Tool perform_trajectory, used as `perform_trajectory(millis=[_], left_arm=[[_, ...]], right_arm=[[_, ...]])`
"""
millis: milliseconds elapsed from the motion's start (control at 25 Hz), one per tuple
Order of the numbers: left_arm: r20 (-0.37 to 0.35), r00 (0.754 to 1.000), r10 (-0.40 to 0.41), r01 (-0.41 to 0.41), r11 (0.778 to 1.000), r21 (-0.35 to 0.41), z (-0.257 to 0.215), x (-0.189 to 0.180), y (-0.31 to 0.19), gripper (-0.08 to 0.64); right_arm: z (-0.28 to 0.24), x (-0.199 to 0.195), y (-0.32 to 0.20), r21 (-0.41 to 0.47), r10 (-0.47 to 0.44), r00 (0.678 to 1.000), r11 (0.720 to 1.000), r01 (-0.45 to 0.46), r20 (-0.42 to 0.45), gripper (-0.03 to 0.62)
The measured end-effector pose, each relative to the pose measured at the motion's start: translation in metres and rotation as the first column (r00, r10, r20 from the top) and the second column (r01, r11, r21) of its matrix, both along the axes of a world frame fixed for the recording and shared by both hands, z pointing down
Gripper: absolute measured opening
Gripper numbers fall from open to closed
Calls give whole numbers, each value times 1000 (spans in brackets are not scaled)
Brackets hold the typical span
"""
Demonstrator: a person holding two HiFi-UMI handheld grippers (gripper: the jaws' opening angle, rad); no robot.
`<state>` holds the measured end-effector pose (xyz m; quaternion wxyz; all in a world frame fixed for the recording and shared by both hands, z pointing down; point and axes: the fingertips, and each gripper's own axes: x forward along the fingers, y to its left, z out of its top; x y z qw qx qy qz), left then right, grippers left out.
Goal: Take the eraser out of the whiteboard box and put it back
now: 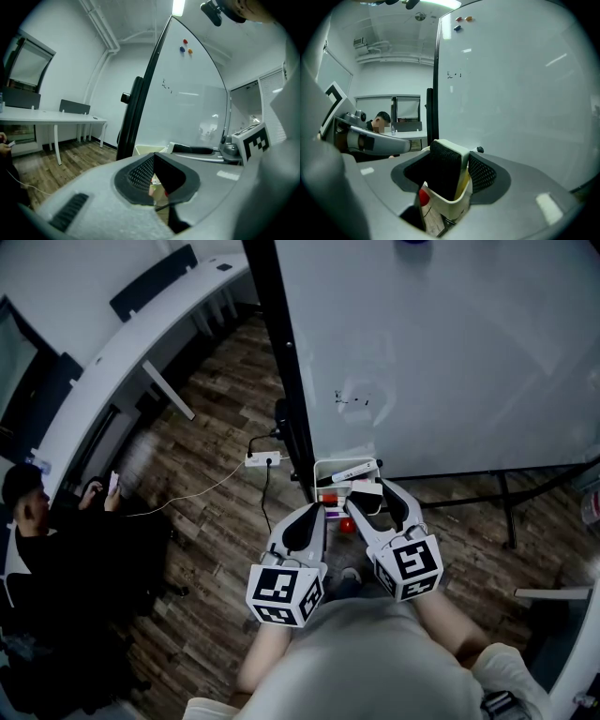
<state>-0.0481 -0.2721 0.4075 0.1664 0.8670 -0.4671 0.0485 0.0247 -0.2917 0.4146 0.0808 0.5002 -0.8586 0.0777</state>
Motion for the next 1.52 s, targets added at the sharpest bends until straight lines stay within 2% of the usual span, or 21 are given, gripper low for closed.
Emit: perform_trajectory(millis=[440,1200,1520], left_arm=[[3,1000,12,-12,1000,7,-2,1,11,5],[6,999,38,-38,999,21,-6,4,34,5],[3,999,47,-47,999,25,-5,4,50,5]], right_arm=[[-4,0,10,21,8,1000,1000,-8,-14,288],[-13,8,33,43,40,999,998,-39,-16,287],[-15,9,53,56,53,998,997,-52,-16,202]])
